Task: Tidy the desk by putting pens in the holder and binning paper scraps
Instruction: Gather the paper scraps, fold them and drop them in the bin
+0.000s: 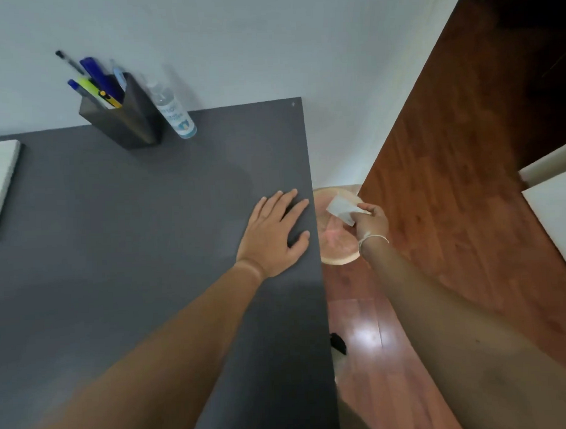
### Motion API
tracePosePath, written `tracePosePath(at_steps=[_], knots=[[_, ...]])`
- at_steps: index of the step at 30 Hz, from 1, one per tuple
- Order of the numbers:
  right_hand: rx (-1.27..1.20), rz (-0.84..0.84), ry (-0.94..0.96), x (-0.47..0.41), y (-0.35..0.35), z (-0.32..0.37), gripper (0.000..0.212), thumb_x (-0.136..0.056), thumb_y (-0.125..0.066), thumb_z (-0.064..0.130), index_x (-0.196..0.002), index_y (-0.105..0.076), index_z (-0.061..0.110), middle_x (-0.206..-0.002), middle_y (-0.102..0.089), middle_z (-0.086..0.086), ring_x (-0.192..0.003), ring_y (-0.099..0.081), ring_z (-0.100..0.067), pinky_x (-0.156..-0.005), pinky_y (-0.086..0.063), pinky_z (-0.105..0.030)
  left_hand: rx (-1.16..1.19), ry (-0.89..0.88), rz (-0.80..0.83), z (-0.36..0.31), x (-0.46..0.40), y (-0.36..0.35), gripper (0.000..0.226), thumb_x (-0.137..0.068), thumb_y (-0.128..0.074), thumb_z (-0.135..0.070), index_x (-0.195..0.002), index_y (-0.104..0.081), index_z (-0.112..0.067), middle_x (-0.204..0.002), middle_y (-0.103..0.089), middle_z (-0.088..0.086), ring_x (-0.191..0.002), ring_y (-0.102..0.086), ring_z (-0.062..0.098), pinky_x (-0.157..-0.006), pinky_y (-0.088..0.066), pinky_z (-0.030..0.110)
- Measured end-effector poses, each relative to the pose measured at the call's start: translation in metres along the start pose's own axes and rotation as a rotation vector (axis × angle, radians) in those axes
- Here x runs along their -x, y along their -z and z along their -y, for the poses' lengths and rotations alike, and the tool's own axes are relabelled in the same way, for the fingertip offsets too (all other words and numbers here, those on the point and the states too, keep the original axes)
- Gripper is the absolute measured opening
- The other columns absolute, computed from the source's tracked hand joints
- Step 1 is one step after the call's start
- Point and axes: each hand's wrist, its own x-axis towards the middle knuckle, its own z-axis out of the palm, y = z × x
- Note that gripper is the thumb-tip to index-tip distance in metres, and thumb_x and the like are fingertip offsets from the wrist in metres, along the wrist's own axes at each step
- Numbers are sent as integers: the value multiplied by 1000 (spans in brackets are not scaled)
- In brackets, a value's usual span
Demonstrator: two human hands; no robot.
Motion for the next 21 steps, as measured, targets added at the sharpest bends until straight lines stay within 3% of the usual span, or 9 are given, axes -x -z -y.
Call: tracePosePath(at_steps=[3,9,14,17,21], knots=[[41,25,-49,-22,-9,-8,35,-76,-55,-2,-106,-60,17,-86,-64,-5,-62,-62,-17,-42,-48,-21,-1,19,-4,-2,0,1,56,-87,-40,-44,-139,-40,-23,-150,-38,2,-140,-29,24,-119,-12,38],[95,2,-107,-61,-27,-25,40,-80,-57,4,-118,-57,15,-75,-62,0,-59,-62,-16,-69,-57,-35,12,51,1,-2,-1,1,57,-84,-44,-44,-138,-41,-25,-149,-39,0,-141,-28,21,-119,-10,35],[111,26,-95,-85,-37,-30,41,-82,-56,3,-122,-53,12,-96,-60,-9,-81,-62,-28,-74,-57,-36,-16,34,-22,-3,-1,-1,57,-84,-48,-42,-137,-44,-22,-147,-42,3,-139,-33,24,-119,-13,36],[103,26,-86,-93,-42,-29,39,-81,-54,0,-119,-54,8,-98,-58,-11,-88,-59,-30,-72,-56,-37,-27,37,-36,-2,-1,-1,57,-83,-49,-42,-136,-45,-22,-146,-43,3,-138,-35,24,-118,-13,35],[106,46,-93,-99,-49,-23,30,-82,-57,6,-112,-58,9,-83,-60,-9,-77,-58,-24,-66,-53,-31,-19,52,-21,-3,-1,0,57,-83,-50,-43,-136,-44,-23,-147,-43,2,-138,-34,23,-118,-12,33]])
